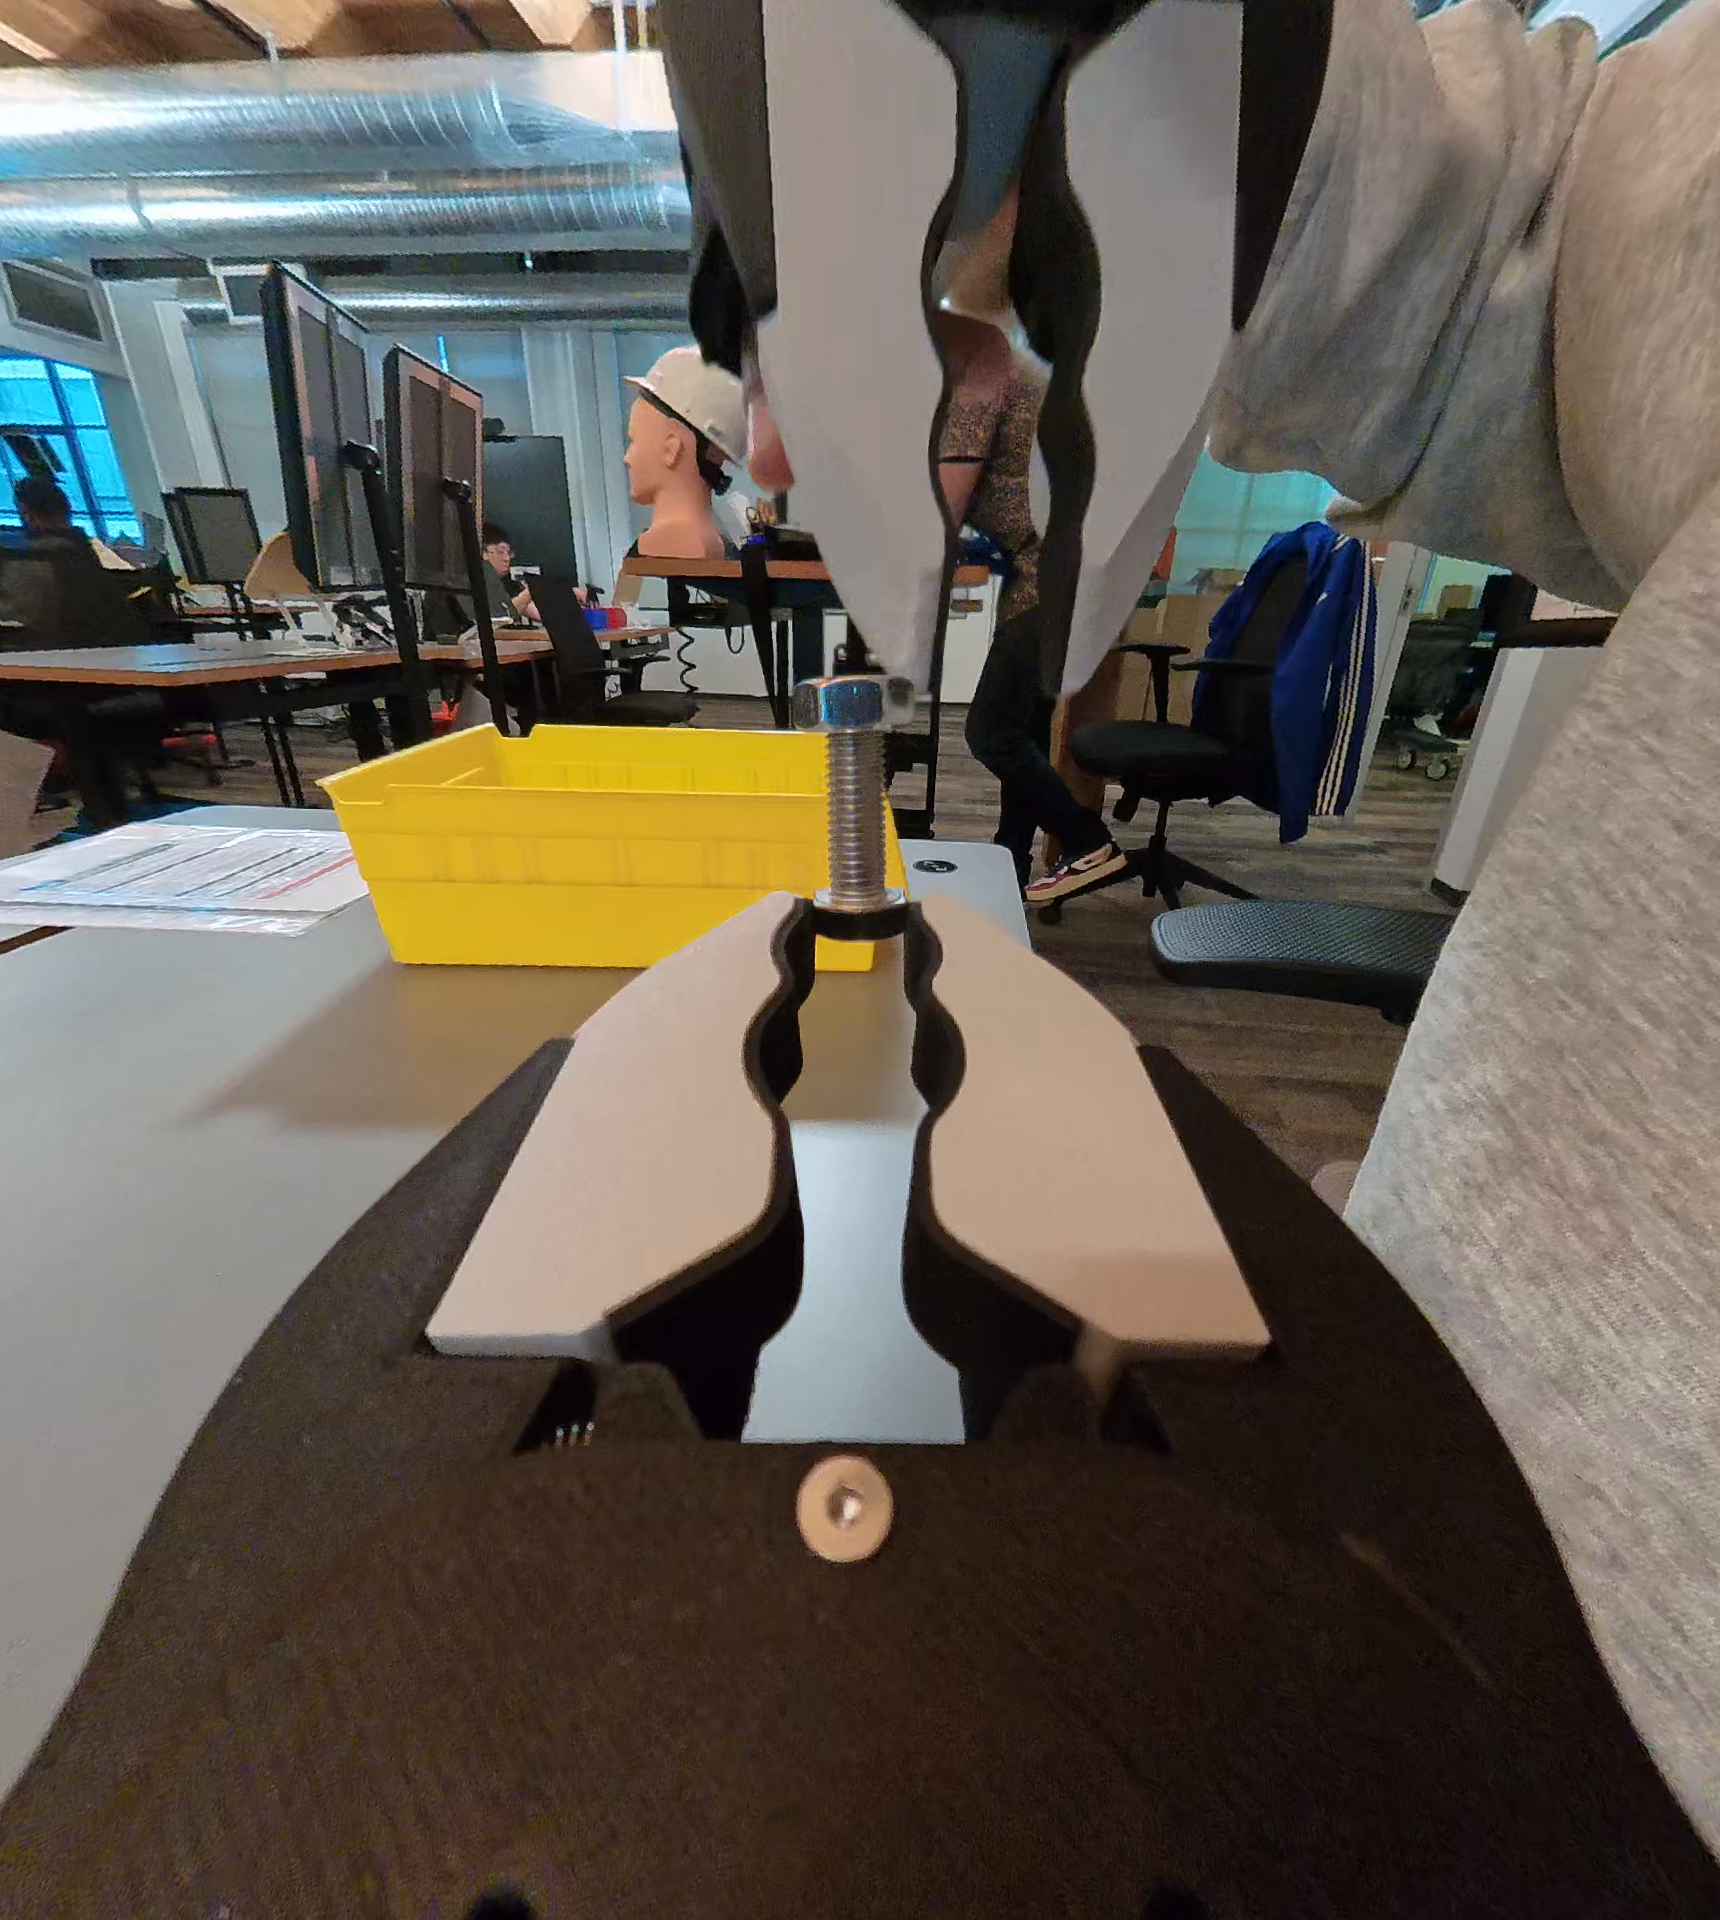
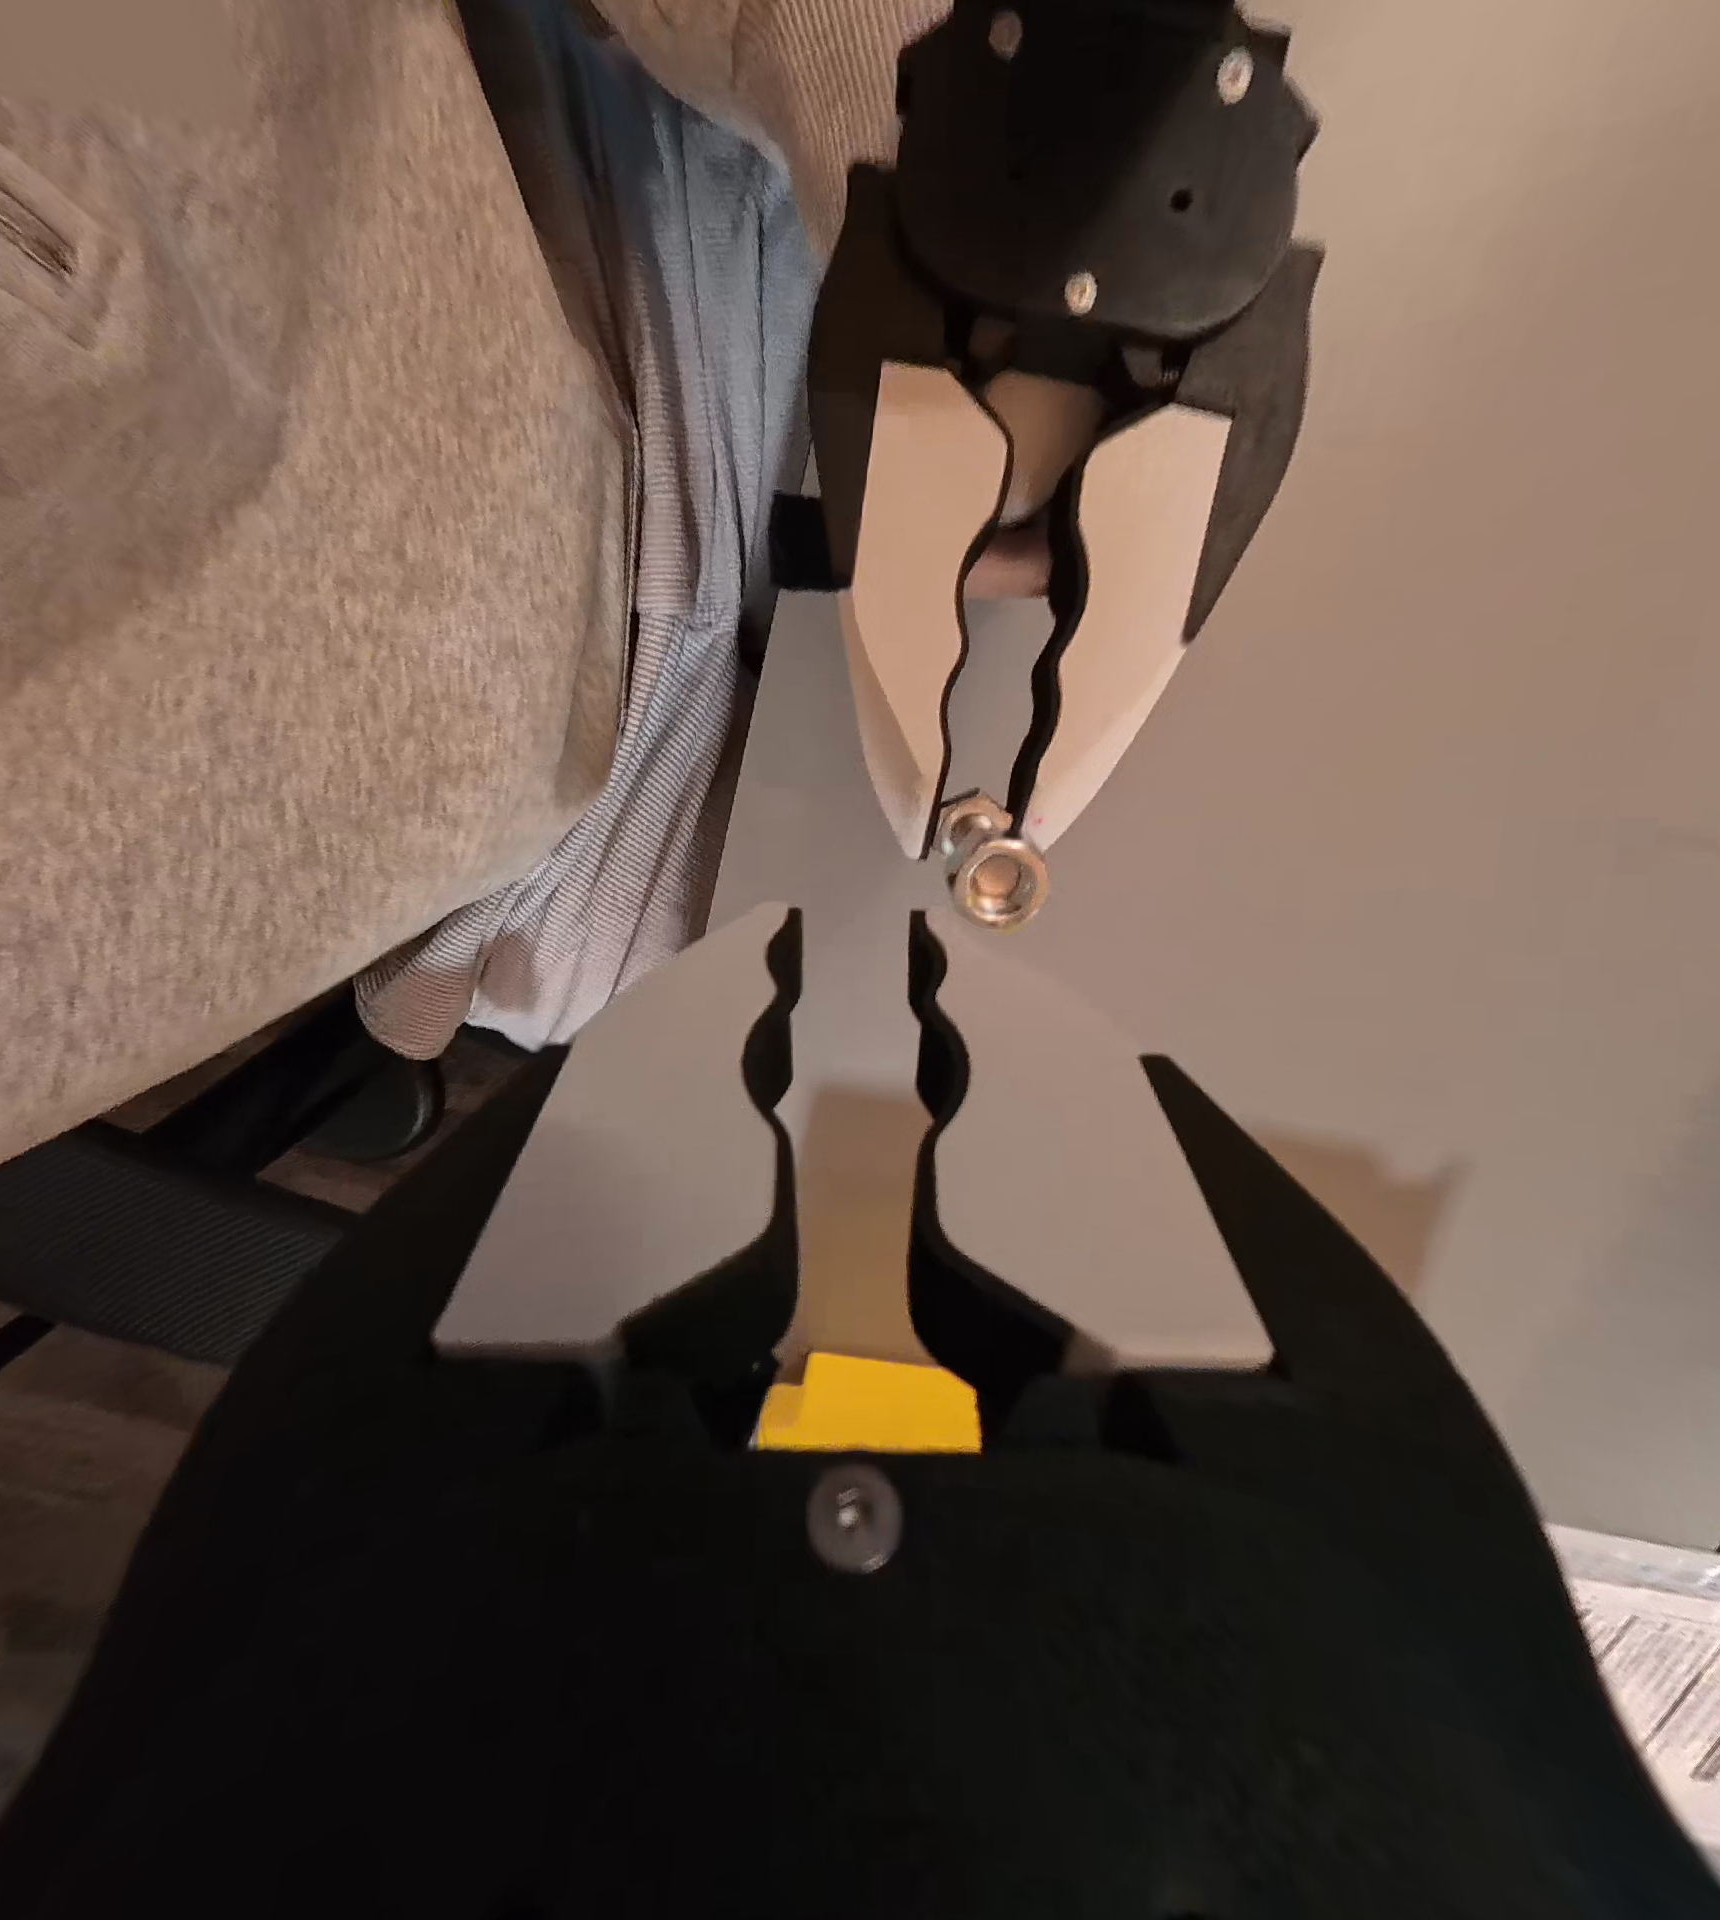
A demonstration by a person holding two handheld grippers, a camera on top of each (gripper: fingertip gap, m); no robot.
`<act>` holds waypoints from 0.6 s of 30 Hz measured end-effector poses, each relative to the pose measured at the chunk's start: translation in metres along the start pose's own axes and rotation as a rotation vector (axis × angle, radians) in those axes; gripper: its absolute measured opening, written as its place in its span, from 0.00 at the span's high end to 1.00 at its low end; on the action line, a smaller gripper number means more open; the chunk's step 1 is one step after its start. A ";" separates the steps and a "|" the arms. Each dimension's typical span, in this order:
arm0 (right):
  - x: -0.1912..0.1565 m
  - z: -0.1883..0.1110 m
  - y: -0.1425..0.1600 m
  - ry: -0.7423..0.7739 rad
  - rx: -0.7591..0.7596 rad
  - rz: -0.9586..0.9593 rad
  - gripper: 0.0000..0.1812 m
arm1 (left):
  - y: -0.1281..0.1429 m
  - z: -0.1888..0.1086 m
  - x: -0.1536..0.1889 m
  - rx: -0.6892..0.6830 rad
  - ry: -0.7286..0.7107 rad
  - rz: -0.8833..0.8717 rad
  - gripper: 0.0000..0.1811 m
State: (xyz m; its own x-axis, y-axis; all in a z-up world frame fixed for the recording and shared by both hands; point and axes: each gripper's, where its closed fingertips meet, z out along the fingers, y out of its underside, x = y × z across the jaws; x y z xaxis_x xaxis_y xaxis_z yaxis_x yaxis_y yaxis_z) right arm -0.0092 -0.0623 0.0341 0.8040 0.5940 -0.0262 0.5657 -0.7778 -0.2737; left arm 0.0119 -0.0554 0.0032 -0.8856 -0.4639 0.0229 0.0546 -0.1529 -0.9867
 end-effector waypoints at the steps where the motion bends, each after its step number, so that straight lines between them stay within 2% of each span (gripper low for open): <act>1: 0.000 -0.002 -0.004 0.008 0.016 -0.008 0.89 | 0.001 0.001 0.001 -0.004 0.004 -0.001 0.91; 6: -0.003 -0.002 -0.015 0.003 0.062 -0.039 0.86 | 0.003 0.003 0.005 -0.015 0.021 -0.001 0.91; 11: -0.001 0.009 -0.015 0.008 0.044 -0.057 0.81 | 0.003 0.003 0.007 -0.013 0.029 0.009 0.90; 18: 0.010 0.008 -0.009 0.034 0.017 -0.028 0.79 | -0.001 0.002 0.007 0.005 0.030 0.001 0.90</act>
State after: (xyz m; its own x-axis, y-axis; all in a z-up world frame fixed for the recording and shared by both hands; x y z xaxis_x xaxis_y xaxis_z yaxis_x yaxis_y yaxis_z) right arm -0.0080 -0.0483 0.0281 0.7936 0.6082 0.0139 0.5852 -0.7570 -0.2906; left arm 0.0070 -0.0601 0.0043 -0.8992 -0.4373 0.0168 0.0578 -0.1567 -0.9860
